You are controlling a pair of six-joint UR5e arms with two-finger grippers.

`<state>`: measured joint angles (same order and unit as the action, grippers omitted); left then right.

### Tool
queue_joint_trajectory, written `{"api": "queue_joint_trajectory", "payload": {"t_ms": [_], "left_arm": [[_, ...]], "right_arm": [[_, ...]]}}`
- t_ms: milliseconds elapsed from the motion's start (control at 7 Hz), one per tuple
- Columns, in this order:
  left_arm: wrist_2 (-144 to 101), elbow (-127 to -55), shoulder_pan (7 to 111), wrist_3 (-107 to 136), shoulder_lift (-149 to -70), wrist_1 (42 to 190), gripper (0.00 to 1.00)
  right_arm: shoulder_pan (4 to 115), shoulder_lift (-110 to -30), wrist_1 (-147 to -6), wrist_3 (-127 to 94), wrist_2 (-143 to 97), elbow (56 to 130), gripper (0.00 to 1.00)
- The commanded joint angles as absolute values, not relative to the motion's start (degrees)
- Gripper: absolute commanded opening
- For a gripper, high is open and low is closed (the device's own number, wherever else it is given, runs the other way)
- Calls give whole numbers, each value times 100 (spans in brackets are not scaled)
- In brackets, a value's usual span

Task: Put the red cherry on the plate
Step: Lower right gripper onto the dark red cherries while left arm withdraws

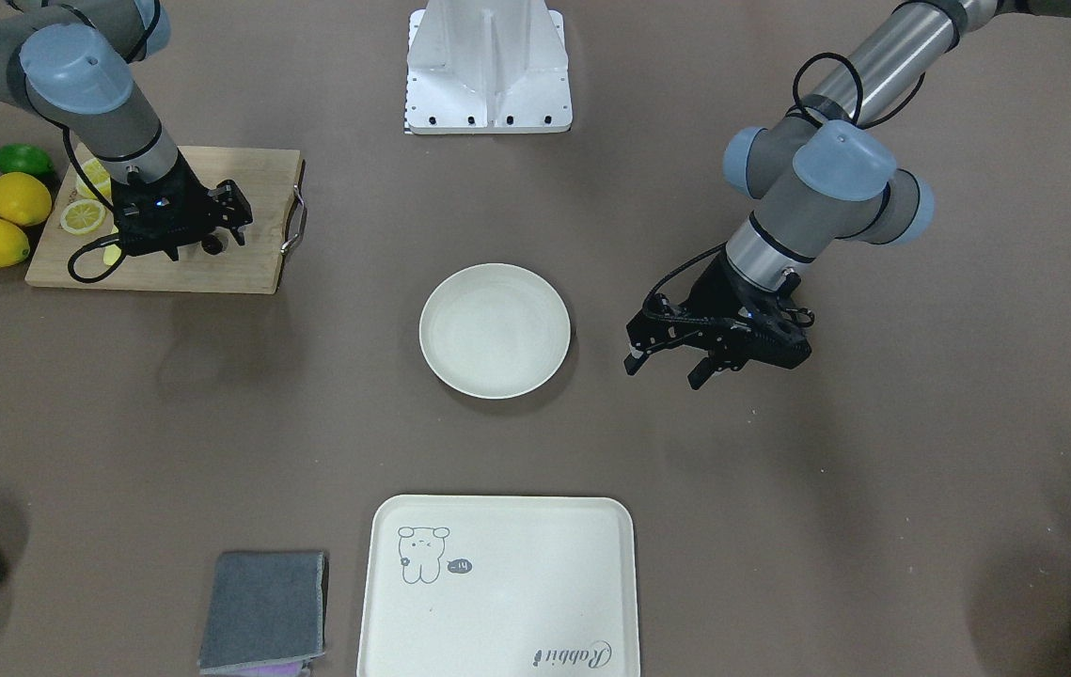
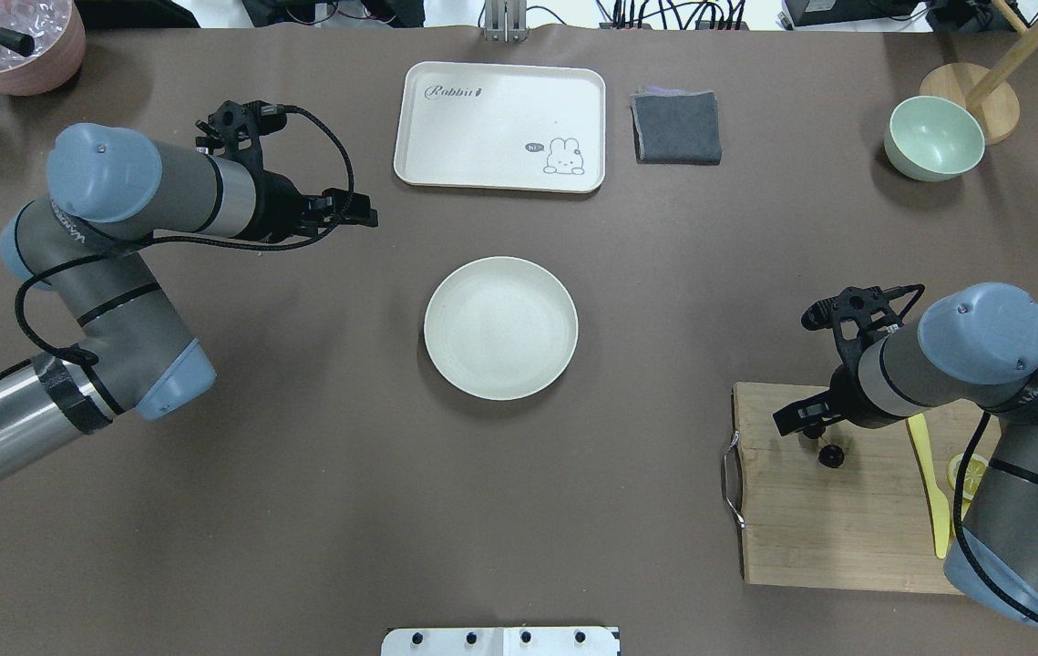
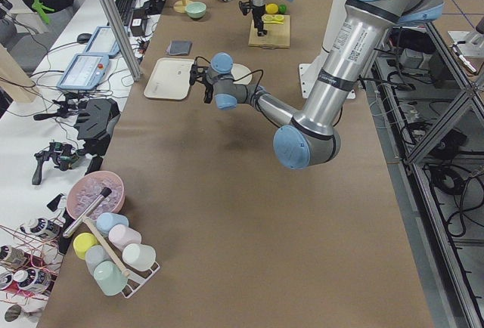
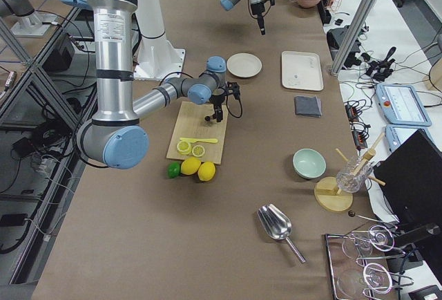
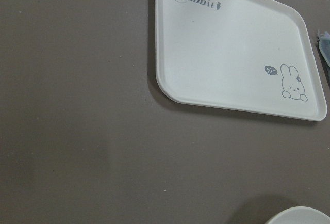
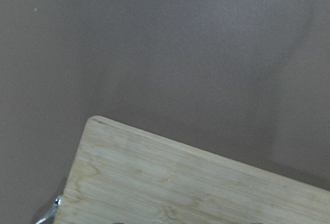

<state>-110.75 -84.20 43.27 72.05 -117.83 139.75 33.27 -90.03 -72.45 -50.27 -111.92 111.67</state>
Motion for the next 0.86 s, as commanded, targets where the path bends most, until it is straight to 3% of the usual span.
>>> {"api": "queue_joint_trajectory", "payload": {"t_ms": [0, 143, 429, 714], "left_arm": [[-11074, -8411, 4333, 7198, -11777, 13966, 98], [-11074, -8411, 4333, 7198, -11786, 13966, 98], [-11074, -8411, 4342, 7207, -11795, 13957, 98], [-11074, -8376, 4525, 7146, -11778, 14018, 98]], "right_arm": [[3331, -9052, -7242, -5027, -11249, 11258, 17], [3322, -9314, -7242, -5027, -11241, 11468, 0], [3374, -9255, -7251, -5132, -11258, 11531, 0], [3812, -8662, -7347, -5133, -11826, 11593, 0]]}}
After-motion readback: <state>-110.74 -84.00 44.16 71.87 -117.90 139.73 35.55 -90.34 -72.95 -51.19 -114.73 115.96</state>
